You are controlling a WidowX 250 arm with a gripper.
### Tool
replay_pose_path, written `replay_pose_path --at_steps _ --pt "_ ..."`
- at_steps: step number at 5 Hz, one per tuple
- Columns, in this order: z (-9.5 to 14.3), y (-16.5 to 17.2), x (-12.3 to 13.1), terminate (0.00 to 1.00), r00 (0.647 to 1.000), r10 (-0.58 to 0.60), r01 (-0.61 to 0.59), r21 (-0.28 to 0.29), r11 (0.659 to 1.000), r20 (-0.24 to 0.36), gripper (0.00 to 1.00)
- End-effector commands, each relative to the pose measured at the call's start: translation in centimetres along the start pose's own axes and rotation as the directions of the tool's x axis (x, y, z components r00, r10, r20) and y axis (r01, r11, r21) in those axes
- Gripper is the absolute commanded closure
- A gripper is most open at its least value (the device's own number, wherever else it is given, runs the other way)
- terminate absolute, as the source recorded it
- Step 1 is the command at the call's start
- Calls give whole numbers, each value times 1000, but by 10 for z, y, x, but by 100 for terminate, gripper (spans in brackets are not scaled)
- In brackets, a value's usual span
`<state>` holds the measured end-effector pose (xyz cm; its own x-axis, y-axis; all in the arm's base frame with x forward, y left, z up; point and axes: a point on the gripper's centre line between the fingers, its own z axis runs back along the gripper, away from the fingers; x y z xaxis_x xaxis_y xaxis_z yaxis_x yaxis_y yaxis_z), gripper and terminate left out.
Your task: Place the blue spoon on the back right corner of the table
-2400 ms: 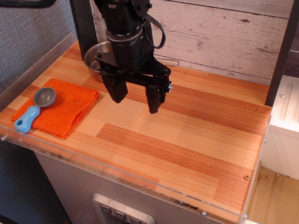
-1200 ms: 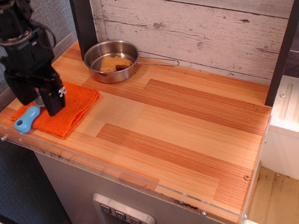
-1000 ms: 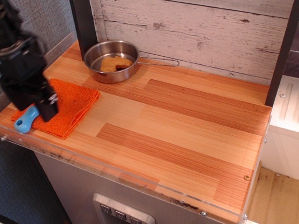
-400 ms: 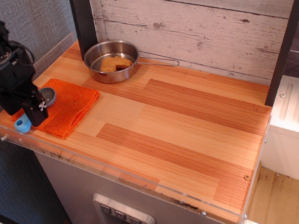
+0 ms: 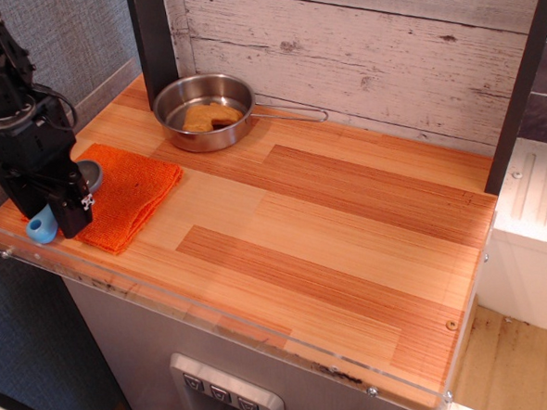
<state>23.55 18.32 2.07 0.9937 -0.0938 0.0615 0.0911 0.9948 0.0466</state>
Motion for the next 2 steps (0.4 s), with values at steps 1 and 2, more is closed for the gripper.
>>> replay_pose_path --at_steps 1,2 --pt "7 4 11 0 1000 -20 19 30 999 16 100" --pt "7 3 12 0 1000 -23 22 32 999 13 100"
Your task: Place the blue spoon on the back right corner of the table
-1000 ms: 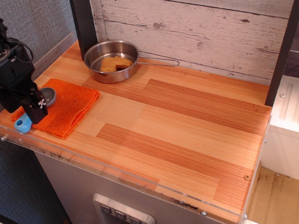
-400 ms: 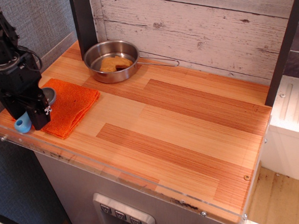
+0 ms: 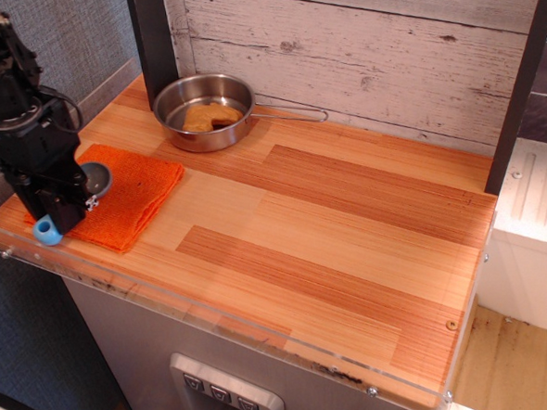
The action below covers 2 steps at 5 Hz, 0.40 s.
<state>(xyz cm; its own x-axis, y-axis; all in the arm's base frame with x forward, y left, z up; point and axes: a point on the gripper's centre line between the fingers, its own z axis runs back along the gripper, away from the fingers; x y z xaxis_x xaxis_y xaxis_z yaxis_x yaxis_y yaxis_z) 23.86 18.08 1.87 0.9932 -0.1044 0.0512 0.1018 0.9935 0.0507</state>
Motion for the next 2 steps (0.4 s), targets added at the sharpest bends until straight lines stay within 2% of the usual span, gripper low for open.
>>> replay_pose_path --at_steps 1,2 --pt "39 -6 10 0 999 17 -18 38 999 50 100" --pt "84 -38 19 0 992 29 -33 28 999 124 100"
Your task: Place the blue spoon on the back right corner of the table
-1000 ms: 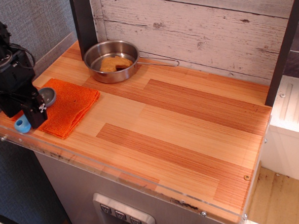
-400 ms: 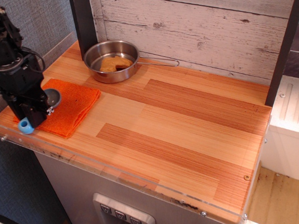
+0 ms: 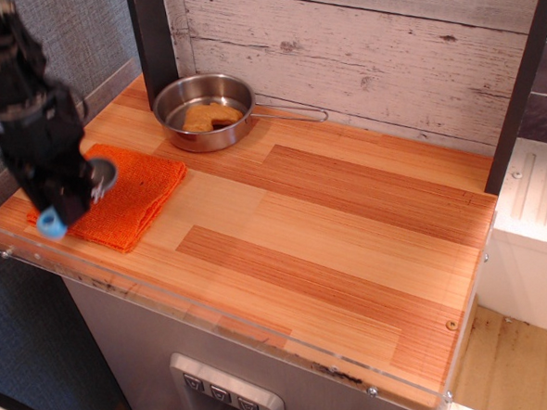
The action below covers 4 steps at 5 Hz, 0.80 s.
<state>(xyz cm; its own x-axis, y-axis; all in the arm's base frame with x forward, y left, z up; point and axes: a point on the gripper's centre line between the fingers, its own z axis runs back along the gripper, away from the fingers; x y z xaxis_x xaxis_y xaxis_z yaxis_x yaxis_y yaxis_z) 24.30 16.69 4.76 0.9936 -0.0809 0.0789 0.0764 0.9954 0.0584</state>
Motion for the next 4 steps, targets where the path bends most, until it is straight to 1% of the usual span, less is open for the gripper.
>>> replay_pose_path --at_steps 1,2,3,4 --pt "68 -72 37 0 994 -19 21 -26 999 109 100" --pt "54 -118 78 0 996 -14 22 -91 996 92 100" --pt "33 -165 119 0 994 25 -13 -112 994 105 100" --pt "16 -214 140 0 995 11 -1 -99 995 97 100"
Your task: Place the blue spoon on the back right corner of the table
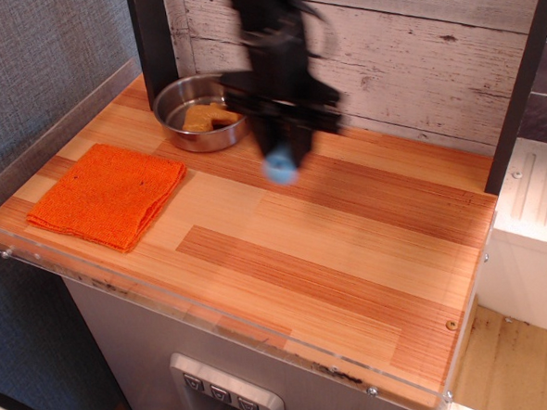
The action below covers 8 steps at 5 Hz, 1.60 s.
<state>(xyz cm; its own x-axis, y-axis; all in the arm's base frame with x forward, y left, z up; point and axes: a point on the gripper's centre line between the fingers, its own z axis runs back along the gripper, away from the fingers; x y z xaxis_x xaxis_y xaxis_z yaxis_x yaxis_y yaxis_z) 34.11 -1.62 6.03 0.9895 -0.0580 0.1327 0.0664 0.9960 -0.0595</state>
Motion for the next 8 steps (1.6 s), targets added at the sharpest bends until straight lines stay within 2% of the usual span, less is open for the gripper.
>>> replay_pose_path --at_steps 1,3,4,5,6,7,8 --pt "-21 -62 30 0 999 -2 2 24 1000 35 100" --pt "-30 -62 33 0 999 32 -32 25 999 30 100" --pt "-25 -57 33 0 999 33 -33 23 999 20 0" --pt "-14 -60 33 0 999 8 -8 6 1000 35 0" --pt "21 -63 27 0 996 -34 36 -17 999 88 0" --pt "46 -54 2 0 994 -40 38 26 999 97 0" --pt "38 -36 -18 0 999 -32 29 54 998 44 0"
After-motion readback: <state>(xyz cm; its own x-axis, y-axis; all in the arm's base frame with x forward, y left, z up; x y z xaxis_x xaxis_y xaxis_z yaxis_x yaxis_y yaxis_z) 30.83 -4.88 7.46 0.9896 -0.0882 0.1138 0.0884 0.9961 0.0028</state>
